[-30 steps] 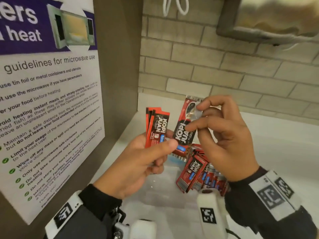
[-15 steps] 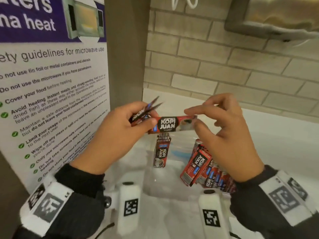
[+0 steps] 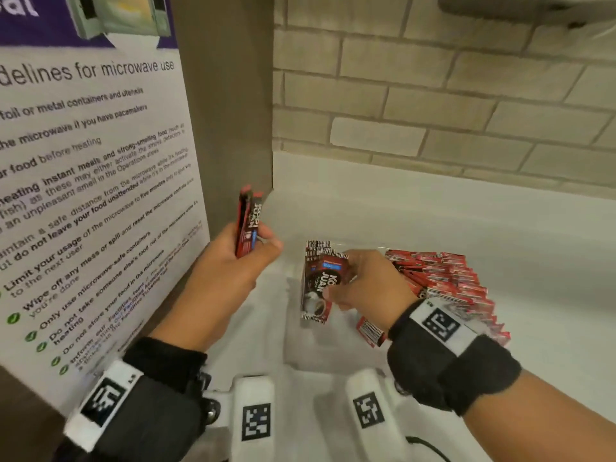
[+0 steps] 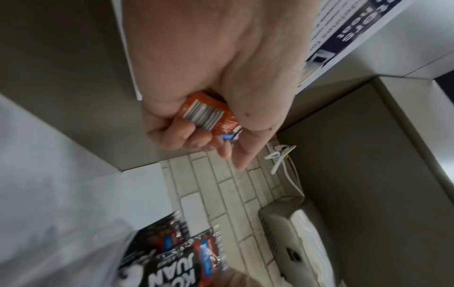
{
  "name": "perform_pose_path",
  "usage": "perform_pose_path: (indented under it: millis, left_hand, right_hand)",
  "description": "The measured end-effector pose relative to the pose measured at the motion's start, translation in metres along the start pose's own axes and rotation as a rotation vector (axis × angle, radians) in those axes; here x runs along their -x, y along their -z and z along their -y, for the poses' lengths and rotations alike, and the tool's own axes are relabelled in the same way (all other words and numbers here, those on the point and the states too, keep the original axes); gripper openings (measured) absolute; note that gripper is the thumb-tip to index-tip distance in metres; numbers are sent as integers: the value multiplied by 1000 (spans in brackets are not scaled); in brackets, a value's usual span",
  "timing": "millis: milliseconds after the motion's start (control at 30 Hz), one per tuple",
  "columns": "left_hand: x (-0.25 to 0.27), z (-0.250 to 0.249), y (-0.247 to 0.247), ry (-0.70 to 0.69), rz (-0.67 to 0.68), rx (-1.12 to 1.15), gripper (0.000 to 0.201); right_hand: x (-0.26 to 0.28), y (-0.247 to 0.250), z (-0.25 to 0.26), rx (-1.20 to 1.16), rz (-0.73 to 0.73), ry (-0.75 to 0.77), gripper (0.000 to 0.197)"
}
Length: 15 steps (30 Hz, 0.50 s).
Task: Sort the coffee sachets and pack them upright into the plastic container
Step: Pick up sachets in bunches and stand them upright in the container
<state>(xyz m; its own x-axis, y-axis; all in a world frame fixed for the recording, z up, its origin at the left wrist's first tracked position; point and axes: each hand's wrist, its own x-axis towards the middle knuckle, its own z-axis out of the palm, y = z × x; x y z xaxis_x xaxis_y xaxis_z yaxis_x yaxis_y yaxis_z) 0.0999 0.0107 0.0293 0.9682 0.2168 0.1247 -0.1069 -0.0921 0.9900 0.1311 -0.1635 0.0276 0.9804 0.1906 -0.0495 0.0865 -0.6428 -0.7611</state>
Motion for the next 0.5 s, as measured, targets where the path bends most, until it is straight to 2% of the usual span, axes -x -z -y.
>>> perform_pose_path:
  millis: [200,400,500]
  left_hand:
    - [5,29,-12,156,131,20,19]
    - [6,47,-16,106,136,43,26]
    - [2,54,-18,109,129,67,27]
  right_hand:
    - [-16,-4,-10,74,23,-86,22]
    - [-17,-17,-23,-144,21,-167,23]
    - [-16,-21,-24,-147,47,-168,31]
